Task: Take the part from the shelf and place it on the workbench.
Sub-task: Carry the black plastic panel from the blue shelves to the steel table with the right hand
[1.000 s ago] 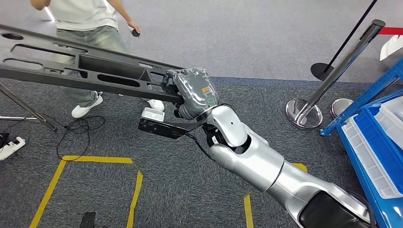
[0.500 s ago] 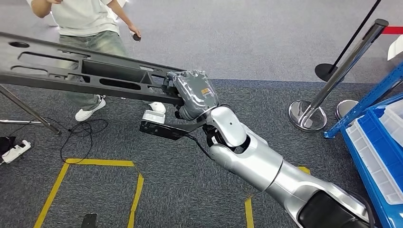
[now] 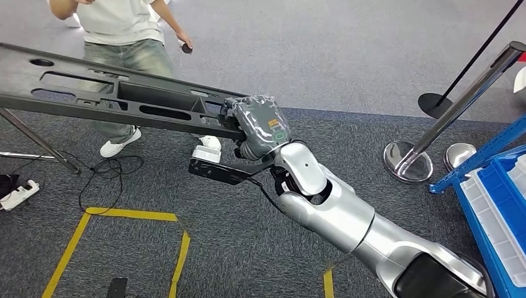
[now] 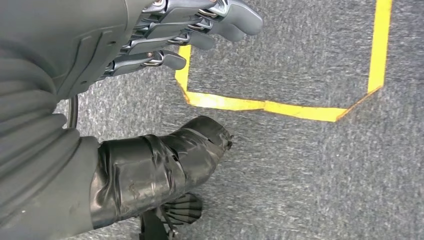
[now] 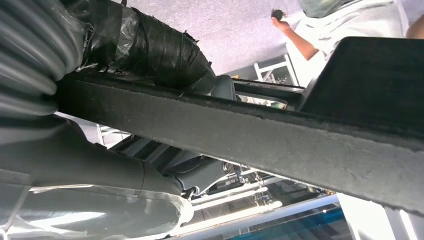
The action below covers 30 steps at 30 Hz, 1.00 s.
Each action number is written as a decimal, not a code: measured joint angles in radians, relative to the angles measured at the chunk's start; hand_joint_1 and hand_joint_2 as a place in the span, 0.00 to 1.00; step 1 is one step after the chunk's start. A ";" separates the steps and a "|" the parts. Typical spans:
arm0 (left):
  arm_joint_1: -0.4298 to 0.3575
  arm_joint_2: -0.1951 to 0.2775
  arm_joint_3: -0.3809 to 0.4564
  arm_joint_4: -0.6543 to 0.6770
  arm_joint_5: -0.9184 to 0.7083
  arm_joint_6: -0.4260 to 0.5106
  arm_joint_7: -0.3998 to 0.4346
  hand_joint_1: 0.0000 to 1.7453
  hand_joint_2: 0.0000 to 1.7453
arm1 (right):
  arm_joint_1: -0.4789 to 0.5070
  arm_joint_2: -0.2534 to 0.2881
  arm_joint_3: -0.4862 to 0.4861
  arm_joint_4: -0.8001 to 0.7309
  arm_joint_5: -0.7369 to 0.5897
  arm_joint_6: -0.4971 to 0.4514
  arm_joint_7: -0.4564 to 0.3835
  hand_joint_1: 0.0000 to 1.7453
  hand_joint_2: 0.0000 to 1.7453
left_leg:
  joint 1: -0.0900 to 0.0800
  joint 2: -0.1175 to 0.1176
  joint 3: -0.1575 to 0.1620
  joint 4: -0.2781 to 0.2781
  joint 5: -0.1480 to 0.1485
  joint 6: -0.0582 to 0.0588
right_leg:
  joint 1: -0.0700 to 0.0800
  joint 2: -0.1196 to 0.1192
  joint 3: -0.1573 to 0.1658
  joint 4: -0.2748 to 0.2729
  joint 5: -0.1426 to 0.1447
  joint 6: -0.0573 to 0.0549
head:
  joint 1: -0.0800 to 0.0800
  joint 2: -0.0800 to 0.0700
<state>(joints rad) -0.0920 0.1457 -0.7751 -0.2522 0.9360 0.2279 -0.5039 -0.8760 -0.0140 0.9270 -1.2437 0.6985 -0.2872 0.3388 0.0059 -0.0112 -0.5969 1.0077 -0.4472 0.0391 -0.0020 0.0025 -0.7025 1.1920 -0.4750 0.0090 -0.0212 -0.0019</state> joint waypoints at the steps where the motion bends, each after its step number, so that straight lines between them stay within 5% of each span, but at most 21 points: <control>1: 0.000 0.000 0.000 0.000 0.000 0.000 0.000 0.00 1.00 | 0.000 -0.002 0.000 -0.001 0.000 0.000 0.001 1.00 1.00 | -0.001 -0.001 0.007 0.002 -0.007 -0.003 | 0.001 0.001 0.020 -0.064 0.037 -0.004 | -0.001 0.000; 3: -0.002 0.000 -0.001 0.000 0.000 0.002 0.000 0.00 1.00 | -0.001 -0.003 0.000 -0.005 0.000 0.002 0.001 1.00 1.00 | -0.001 -0.003 0.010 0.007 -0.017 -0.011 | 0.005 0.002 0.047 -0.146 0.067 -0.012 | -0.002 0.000; 7: -0.001 0.001 -0.001 0.000 0.000 0.007 0.000 0.00 1.00 | -0.002 -0.007 0.000 -0.014 0.000 0.010 0.007 1.00 1.00 | 0.000 -0.001 0.010 0.030 -0.027 -0.030 | 0.004 0.003 0.077 -0.171 0.063 -0.030 | -0.004 0.000; 9: -0.003 0.001 -0.002 0.000 0.000 0.009 0.000 0.00 1.00 | -0.003 -0.008 0.000 -0.018 0.000 0.015 0.010 1.00 1.00 | 0.003 0.003 -0.030 0.106 -0.051 -0.039 | 0.001 0.001 0.093 -0.175 0.058 -0.039 | -0.006 0.000; 11: -0.004 0.001 -0.003 0.000 0.001 0.009 0.000 0.00 1.00 | -0.003 -0.009 0.000 -0.020 0.000 0.018 0.011 1.00 1.00 | 0.007 0.004 -0.106 0.224 -0.088 -0.050 | 0.001 0.000 0.102 -0.175 0.050 -0.044 | -0.007 0.000; 13: -0.001 0.001 -0.003 0.000 0.001 0.009 0.001 0.00 1.00 | 0.001 -0.009 0.000 -0.021 0.000 0.020 0.011 1.00 1.00 | 0.010 0.005 -0.155 0.266 -0.087 -0.057 | 0.001 0.003 0.111 -0.173 0.039 -0.045 | -0.007 0.000; 16: 0.001 0.003 -0.004 0.000 0.001 0.009 0.005 0.00 1.00 | 0.003 -0.010 0.000 -0.021 0.000 0.022 0.012 1.00 1.00 | 0.011 0.006 -0.111 0.110 0.027 -0.054 | 0.001 0.005 0.131 -0.168 0.019 -0.039 | -0.007 0.000; 18: -0.001 0.004 -0.004 0.000 0.001 0.009 0.006 0.00 1.00 | 0.001 -0.010 0.000 -0.021 0.000 0.024 0.012 1.00 1.00 | 0.004 0.008 -0.077 0.020 0.055 -0.044 | 0.002 0.004 0.137 -0.167 0.009 -0.030 | -0.006 0.000; 23: 0.000 0.004 -0.004 0.000 0.002 0.009 0.009 0.00 1.00 | 0.003 -0.011 0.000 -0.023 0.000 0.027 0.013 1.00 1.00 | 0.004 0.006 -0.053 -0.005 0.053 -0.012 | 0.002 0.002 0.128 -0.138 -0.023 -0.002 | -0.005 0.000; 27: -0.002 0.004 -0.004 0.000 0.001 0.009 0.009 0.00 1.00 | 0.008 -0.012 0.000 -0.021 -0.004 0.028 0.012 1.00 1.00 | 0.003 0.005 -0.036 -0.006 0.037 0.002 | 0.001 0.002 -0.008 0.093 -0.097 0.006 | -0.004 0.000; 28: -0.001 0.004 -0.005 0.000 0.001 0.009 0.010 0.00 1.00 | 0.010 -0.013 0.000 -0.020 -0.005 0.029 0.011 1.00 1.00 | 0.003 0.005 -0.031 -0.005 0.032 0.002 | 0.001 0.002 -0.031 0.114 -0.087 0.006 | -0.004 0.000; 30: 0.000 0.003 -0.005 0.000 0.001 0.009 0.010 0.00 1.00 | 0.012 -0.015 0.000 -0.018 -0.006 0.031 0.011 1.00 1.00 | 0.003 0.002 -0.019 0.001 0.018 -0.001 | -0.001 0.002 -0.020 0.047 -0.017 0.005 | -0.004 0.000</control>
<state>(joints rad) -0.0923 0.1490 -0.7797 -0.2522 0.9372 0.2365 -0.4937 -0.8639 -0.0287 0.9266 -1.2614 0.6922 -0.2565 0.3500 0.0089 -0.0089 -0.6162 1.0083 -0.4287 0.0377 -0.0027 0.0044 -0.7228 1.2392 -0.4924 0.0143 -0.0248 -0.0019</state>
